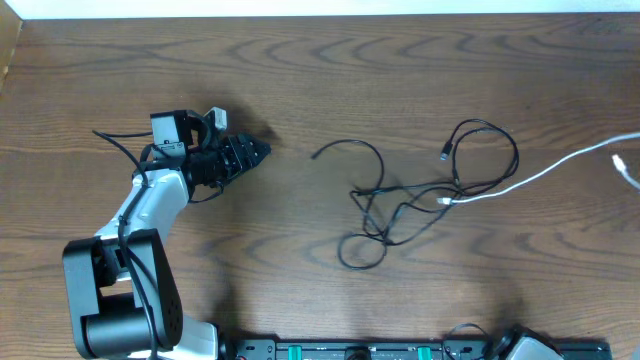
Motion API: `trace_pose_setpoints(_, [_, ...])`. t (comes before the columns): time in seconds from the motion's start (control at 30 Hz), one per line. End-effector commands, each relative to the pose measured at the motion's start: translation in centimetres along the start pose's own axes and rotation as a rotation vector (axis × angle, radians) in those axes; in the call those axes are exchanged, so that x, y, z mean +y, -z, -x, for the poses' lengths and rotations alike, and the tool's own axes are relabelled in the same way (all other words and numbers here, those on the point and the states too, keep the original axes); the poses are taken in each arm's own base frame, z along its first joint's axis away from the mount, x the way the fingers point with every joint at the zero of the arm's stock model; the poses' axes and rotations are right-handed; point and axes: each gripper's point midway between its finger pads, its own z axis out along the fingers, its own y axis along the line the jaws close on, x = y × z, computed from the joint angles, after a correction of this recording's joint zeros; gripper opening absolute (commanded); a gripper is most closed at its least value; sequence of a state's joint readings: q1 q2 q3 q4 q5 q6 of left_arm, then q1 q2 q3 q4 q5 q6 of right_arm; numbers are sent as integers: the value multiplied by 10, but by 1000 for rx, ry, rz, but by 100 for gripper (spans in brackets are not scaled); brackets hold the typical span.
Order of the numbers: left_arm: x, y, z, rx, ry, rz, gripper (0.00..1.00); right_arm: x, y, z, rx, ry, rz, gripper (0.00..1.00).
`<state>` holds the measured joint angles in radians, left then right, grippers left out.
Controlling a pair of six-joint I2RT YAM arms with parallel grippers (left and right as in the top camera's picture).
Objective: Untangle cables
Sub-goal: 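Pull the white cable out of the pile to the right with the right gripper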
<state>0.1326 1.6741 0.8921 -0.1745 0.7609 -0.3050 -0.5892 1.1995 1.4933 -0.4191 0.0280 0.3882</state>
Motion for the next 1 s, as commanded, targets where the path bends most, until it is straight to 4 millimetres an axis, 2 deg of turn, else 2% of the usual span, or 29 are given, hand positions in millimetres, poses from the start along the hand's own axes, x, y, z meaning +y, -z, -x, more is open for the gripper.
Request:
trace_pose_setpoints(0.0, [0, -1, 0, 4, -21, -5, 71, 65, 16, 2, 132, -102, 513, 1])
trace_pose_setpoints(0.1, [0, -1, 0, 4, -21, -5, 70, 54, 11, 3, 191, -239, 541, 1])
trace_pose_setpoints(0.23, [0, -1, 0, 4, -22, -5, 71, 50, 9, -18, 335, -347, 580, 1])
trace_pose_setpoints(0.3, [0, -1, 0, 4, -22, -5, 71, 50, 12, -33, 406, -361, 589, 1])
trace_pose_setpoints(0.33, [0, -1, 0, 4, -21, -4, 71, 46, 14, -49, 469, -374, 569, 1])
trace_pose_setpoints(0.4, [0, -1, 0, 4, -21, -4, 71, 41, 17, -67, 533, -374, 532, 1])
trace_pose_setpoints(0.5, [0, -1, 0, 4, -21, -4, 71, 22, 21, -96, 619, -370, 412, 1])
trace_pose_setpoints(0.6, [0, -1, 0, 4, -21, -4, 70, 6, 29, -114, 662, -320, 304, 1])
trace_pose_setpoints(0.8, [0, -1, 0, 4, -22, -4, 70, -1, 44, -119, 657, -146, 141, 1])
trace_pose_setpoints(0.97, [0, -1, 0, 1, -24, -6, 71, 16, 65, -129, 747, 43, 79, 1])
